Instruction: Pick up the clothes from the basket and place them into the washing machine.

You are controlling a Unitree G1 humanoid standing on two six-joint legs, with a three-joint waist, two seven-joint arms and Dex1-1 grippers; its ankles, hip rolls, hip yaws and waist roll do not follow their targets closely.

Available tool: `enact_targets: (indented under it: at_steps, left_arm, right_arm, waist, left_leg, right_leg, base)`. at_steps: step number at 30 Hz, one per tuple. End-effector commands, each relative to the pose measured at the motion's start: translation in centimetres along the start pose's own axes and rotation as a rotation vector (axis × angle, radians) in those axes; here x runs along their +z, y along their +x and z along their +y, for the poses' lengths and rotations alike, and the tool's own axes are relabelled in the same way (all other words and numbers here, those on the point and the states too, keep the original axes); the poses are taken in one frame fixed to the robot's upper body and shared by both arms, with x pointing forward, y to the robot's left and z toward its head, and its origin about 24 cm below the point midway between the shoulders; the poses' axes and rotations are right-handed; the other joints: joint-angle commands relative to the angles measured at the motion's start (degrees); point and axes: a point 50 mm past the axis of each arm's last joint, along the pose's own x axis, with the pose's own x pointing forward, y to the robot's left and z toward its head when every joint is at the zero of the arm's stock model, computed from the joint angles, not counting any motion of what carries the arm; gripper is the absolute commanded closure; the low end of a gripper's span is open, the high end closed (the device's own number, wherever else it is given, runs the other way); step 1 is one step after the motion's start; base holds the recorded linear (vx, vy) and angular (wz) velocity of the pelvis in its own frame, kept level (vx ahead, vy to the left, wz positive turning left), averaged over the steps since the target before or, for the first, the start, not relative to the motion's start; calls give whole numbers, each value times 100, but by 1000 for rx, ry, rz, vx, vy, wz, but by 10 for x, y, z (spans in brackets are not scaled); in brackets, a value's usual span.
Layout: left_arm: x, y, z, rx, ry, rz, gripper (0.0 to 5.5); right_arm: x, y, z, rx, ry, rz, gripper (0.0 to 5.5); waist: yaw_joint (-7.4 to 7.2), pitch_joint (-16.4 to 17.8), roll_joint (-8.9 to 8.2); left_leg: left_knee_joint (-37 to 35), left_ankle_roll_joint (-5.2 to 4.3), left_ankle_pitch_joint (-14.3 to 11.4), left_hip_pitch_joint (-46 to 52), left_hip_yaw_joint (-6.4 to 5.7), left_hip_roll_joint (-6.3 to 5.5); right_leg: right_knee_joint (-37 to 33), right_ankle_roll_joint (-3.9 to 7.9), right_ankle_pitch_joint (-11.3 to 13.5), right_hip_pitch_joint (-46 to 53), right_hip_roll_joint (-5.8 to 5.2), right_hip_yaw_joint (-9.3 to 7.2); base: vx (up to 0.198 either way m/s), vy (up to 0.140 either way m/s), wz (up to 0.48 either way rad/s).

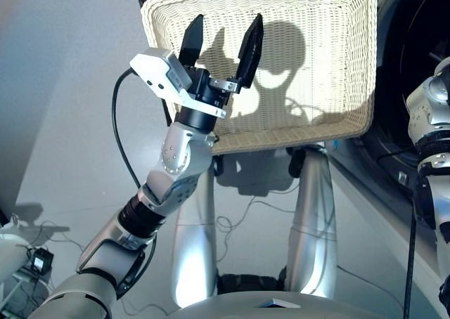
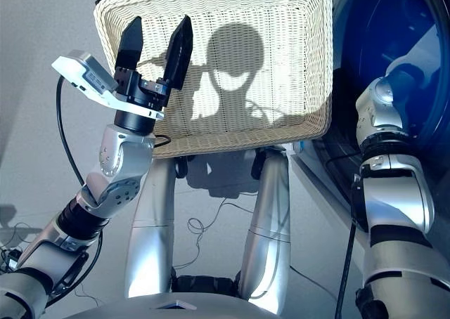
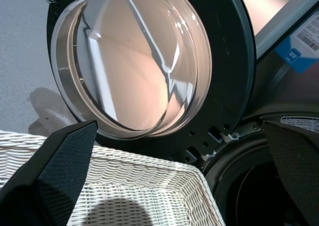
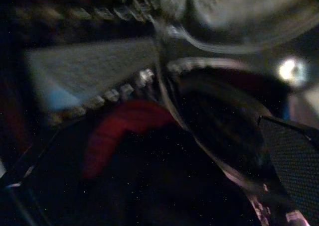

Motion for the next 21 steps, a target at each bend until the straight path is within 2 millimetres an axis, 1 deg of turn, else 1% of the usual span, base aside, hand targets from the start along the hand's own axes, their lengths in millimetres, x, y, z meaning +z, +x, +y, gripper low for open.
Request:
enact_targets:
  at_steps: [1, 2, 3, 4, 5, 6, 8, 9, 12, 13, 14, 15, 16, 19, 20, 21]
  left_arm:
    - [26, 1, -9, -36, -42, -166, 0]
    - [26, 0, -9, -37, -42, -164, 0]
    - [26, 0, -9, -34, -44, -163, 0]
    - [27, 0, -7, -32, -38, -167, 0]
    - [27, 0, -7, -32, -38, -166, 0]
    - [27, 0, -7, -31, -40, -167, 0]
    - [27, -1, -7, -30, -41, -166, 0]
    - [27, -2, -5, -33, -36, -158, 0]
    - [26, -4, -4, -38, -35, -147, 0]
    - [26, -4, -4, -38, -35, -147, 0]
    - [27, -5, -3, -41, -30, -143, 0]
    - [27, -5, -3, -41, -30, -142, 0]
    - [26, -6, -2, -40, -31, -137, 0]
    - [24, -9, 0, -37, -27, -125, 0]
    - [24, -9, 0, -37, -28, -125, 0]
    - [20, -11, 3, -34, -24, -104, 0]
  right_arm:
    - [24, -20, 17, 68, 75, -194, 0]
    - [23, -21, 17, 67, 73, -193, 0]
    - [28, -30, 25, 113, 99, -218, 0]
    - [30, -43, 34, 173, 125, -237, 0]
    - [30, -43, 34, 173, 125, -236, 0]
    - [34, -49, 39, 211, 140, -255, 0]
    - [43, -65, 51, 323, 148, -312, 0]
    - [49, -81, 60, 475, 163, -343, 0]
    - [49, -97, 68, 623, 203, -332, 0]
    - [49, -97, 68, 623, 203, -331, 0]
    - [50, -107, 71, 715, 216, -329, 0]
    - [50, -107, 71, 715, 216, -329, 0]
    - [51, -114, 73, 790, 234, -328, 0]
    - [46, -126, 73, 882, 266, -294, 0]
    - [46, -126, 73, 882, 266, -294, 0]
    - [38, -135, 72, 928, 302, -235, 0]
  waist:
    - [-83, -99, 146]
    - [-80, -99, 137]
    - [-83, -99, 124]
    - [-83, -99, 117]
    - [-83, -99, 112]
    - [-84, -99, 111]
    - [-98, -99, 95]
    - [-102, -99, 74]
    - [-118, -99, 48]
    - [-120, -99, 49]
    - [-131, -99, 25]
    - [-133, -99, 26]
    - [-136, -99, 9]
    - [-149, -99, -14]
    - [-150, -99, -15]
    - [-168, -99, -33]
  left_leg:
    - [-361, -226, 262, 249, -33, 192]
    - [-362, -226, 263, 255, -31, 192]
    - [-368, -219, 268, 252, -26, 190]
    - [-364, -212, 269, 251, -26, 193]
    - [-364, -212, 269, 255, -24, 192]
    - [-348, -208, 267, 249, -24, 195]
    - [-336, -206, 277, 233, -15, 207]
    - [-344, -206, 300, 236, -13, 209]
    - [-368, -204, 331, 248, 0, 217]
    - [-369, -204, 332, 250, -1, 216]
    - [-389, -212, 357, 256, 4, 217]
    - [-391, -212, 358, 258, 3, 215]
    - [-412, -215, 370, 275, -12, 220]
    - [-457, -222, 399, 329, -13, 221]
    - [-462, -222, 401, 334, -12, 220]
    - [-558, -213, 417, 440, -10, 215]
  right_leg:
    - [-89, 270, -361, 460, 132, -9]
    - [-88, 270, -361, 464, 132, -6]
    - [-88, 268, -357, 451, 148, -2]
    - [-85, 263, -364, 439, 156, 4]
    - [-82, 264, -365, 440, 155, 6]
    - [-78, 266, -360, 436, 146, 5]
    - [-72, 267, -339, 417, 143, 11]
    - [-66, 262, -321, 413, 149, 9]
    - [-76, 252, -293, 429, 149, 0]
    - [-77, 252, -293, 431, 148, 0]
    - [-94, 243, -272, 447, 149, -7]
    - [-95, 243, -272, 449, 148, -7]
    - [-118, 243, -261, 468, 143, -6]
    - [-156, 246, -238, 520, 131, -20]
    - [-159, 246, -237, 525, 130, -20]
    - [-231, 254, -204, 617, 119, 7]
  base:
    - [0, 0, 0]
    - [0, 0, 0]
    - [0, 0, 0]
    - [0, 0, 0]
    - [0, 0, 0]
    - [0, 0, 0]
    - [0, 0, 0]
    - [0, 0, 0]
    - [0, 0, 0]
    - [0, 0, 0]
    - [0, 0, 0]
    - [0, 0, 0]
    - [0, 0, 0]
    - [0, 0, 0]
    - [0, 0, 0]
    - [0, 0, 0]
